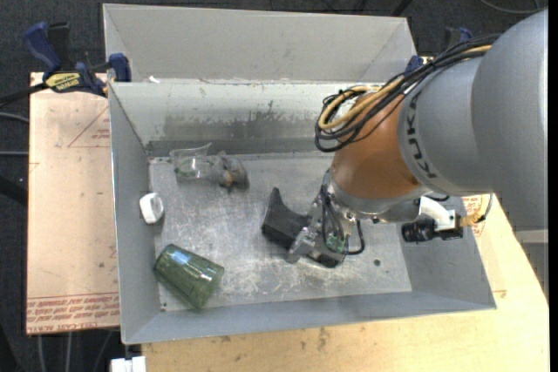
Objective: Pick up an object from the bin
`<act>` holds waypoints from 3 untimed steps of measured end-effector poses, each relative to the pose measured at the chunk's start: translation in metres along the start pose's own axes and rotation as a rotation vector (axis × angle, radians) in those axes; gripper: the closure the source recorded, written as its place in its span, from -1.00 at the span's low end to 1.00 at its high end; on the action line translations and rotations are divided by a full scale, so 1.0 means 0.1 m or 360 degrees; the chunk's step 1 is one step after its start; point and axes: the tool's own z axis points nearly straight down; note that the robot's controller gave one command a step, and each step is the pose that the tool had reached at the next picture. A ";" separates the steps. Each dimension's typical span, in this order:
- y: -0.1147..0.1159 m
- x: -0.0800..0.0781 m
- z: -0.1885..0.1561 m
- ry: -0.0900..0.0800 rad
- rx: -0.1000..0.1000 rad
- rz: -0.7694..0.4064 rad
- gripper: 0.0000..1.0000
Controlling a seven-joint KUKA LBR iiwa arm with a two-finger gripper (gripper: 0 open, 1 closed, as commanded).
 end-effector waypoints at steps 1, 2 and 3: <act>-0.01 0.01 -0.17 0.0005 0.0006 0.0001 1.00; -0.02 0.02 -0.40 0.0004 0.0007 -0.0001 1.00; -0.01 0.01 -0.62 -0.0002 0.0003 -0.0001 1.00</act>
Offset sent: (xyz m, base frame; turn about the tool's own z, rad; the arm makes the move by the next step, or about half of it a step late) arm -0.0001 -0.0003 0.1123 0.0000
